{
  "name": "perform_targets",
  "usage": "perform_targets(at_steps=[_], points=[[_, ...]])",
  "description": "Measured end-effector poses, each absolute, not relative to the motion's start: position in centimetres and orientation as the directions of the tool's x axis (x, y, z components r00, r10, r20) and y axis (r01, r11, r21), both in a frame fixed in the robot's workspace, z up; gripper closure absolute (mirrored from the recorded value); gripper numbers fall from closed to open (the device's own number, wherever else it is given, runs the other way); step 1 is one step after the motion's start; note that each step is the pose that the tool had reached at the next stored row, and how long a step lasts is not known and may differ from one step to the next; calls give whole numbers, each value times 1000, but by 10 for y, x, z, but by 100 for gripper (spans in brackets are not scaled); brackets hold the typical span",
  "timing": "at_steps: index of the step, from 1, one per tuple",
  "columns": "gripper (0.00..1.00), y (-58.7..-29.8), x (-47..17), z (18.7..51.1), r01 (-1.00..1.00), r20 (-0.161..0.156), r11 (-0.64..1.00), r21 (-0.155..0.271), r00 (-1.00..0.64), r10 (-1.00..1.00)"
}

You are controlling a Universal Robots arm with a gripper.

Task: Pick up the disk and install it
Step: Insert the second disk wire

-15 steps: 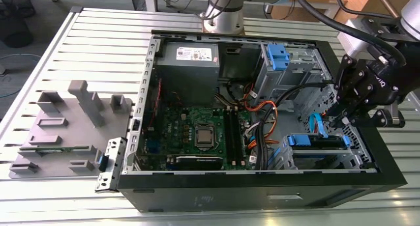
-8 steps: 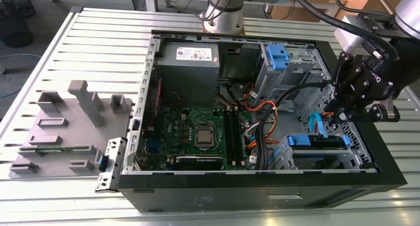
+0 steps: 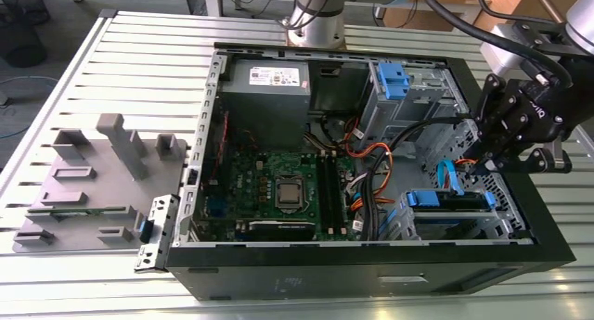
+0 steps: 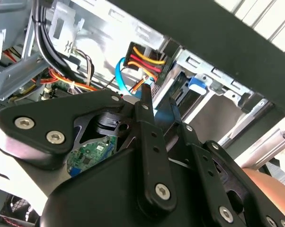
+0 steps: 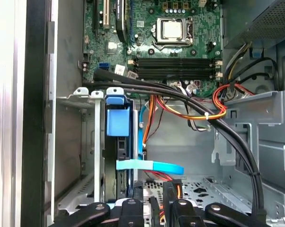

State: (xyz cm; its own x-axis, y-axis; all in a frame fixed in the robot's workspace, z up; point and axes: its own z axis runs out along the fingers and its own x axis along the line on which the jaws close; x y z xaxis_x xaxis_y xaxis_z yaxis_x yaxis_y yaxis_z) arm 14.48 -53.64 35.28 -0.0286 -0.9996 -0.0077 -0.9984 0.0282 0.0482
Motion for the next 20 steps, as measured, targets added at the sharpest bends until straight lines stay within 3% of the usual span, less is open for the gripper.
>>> perform_targets(at_steps=[20], points=[[69,-534,167,343,-998,-7,29,48,-29,-1000]])
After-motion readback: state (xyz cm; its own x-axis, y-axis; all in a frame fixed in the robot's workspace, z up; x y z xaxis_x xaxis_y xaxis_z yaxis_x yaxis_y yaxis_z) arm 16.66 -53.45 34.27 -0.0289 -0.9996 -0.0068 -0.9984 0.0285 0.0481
